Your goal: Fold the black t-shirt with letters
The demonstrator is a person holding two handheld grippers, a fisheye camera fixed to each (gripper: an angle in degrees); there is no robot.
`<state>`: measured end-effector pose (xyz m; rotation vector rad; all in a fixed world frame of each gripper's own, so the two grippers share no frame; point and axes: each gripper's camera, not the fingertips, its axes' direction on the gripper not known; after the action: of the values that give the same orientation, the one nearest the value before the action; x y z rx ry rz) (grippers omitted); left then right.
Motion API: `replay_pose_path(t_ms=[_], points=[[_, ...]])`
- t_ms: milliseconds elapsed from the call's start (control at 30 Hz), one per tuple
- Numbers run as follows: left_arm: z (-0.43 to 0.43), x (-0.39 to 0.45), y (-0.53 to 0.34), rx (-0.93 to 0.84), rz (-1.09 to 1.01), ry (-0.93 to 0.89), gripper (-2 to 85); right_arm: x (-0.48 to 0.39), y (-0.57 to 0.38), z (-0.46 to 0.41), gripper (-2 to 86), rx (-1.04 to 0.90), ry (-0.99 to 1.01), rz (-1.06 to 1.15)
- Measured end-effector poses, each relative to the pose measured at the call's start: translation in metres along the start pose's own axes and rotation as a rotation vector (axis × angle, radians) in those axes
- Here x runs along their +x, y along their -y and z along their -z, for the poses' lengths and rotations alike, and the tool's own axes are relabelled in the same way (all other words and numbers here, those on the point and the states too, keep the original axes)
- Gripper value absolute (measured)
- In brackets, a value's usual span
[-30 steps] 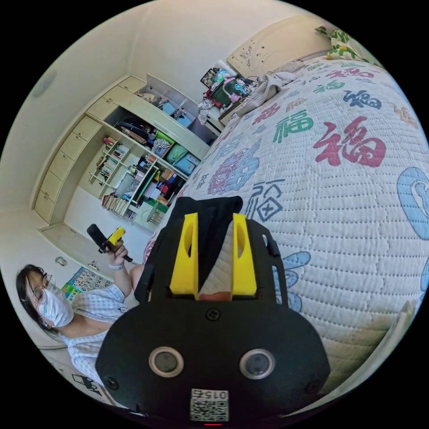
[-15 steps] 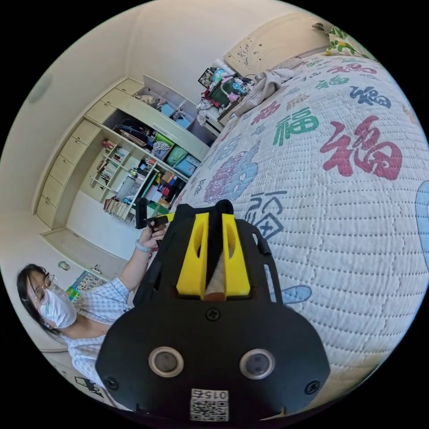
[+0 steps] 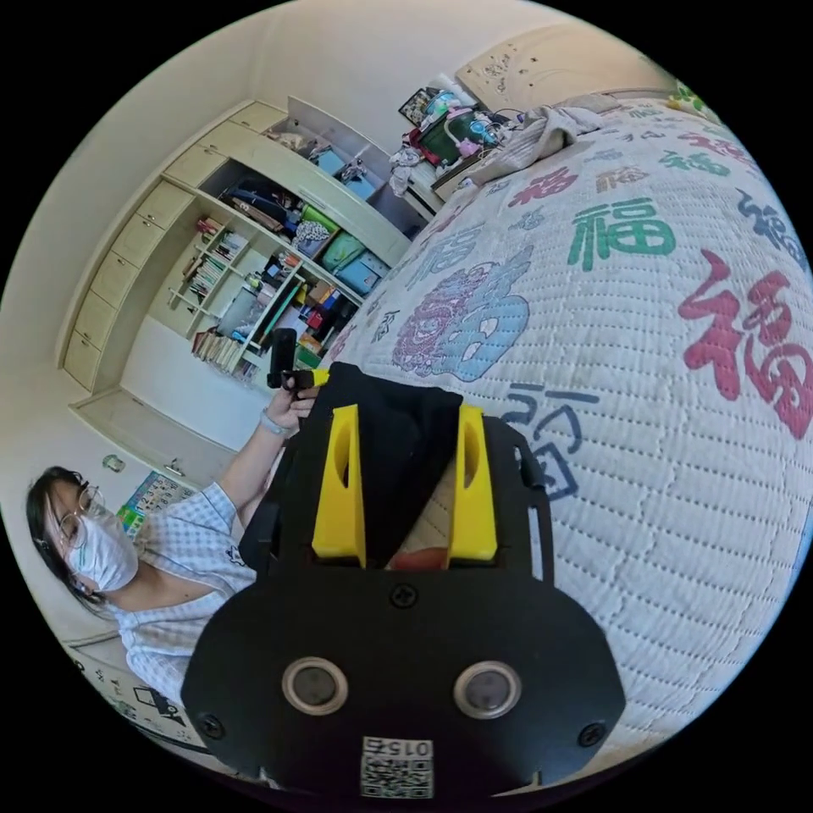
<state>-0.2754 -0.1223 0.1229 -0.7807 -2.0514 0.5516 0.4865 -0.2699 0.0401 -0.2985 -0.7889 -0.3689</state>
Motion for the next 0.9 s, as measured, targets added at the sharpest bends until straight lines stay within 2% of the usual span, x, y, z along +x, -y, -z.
replay_pose_path(t_ms=[67,267,400,567,700,900], points=[[0.001,0.0,-0.003,-0.001,-0.006,-0.02,6.5,-0.005,-0.006,-0.003,6.7,-0.023,0.024,-0.001],[0.039,0.036,-0.011,0.083,-0.127,-0.061,2.3,-0.043,-0.026,0.012,5.6,0.076,0.026,0.056],[0.071,0.082,-0.007,0.158,-0.241,0.072,1.6,-0.081,-0.03,0.012,5.6,0.166,-0.1,0.096],[0.057,0.12,-0.028,0.125,-0.338,0.27,1.4,-0.105,-0.061,-0.002,5.6,0.127,-0.184,0.11],[0.064,0.169,-0.073,0.167,-0.521,0.3,1.2,-0.141,-0.119,0.01,5.5,0.155,-0.137,0.25],[0.072,0.251,-0.175,0.158,-0.82,0.251,1.2,-0.2,-0.242,0.016,5.4,0.112,-0.124,0.493]])
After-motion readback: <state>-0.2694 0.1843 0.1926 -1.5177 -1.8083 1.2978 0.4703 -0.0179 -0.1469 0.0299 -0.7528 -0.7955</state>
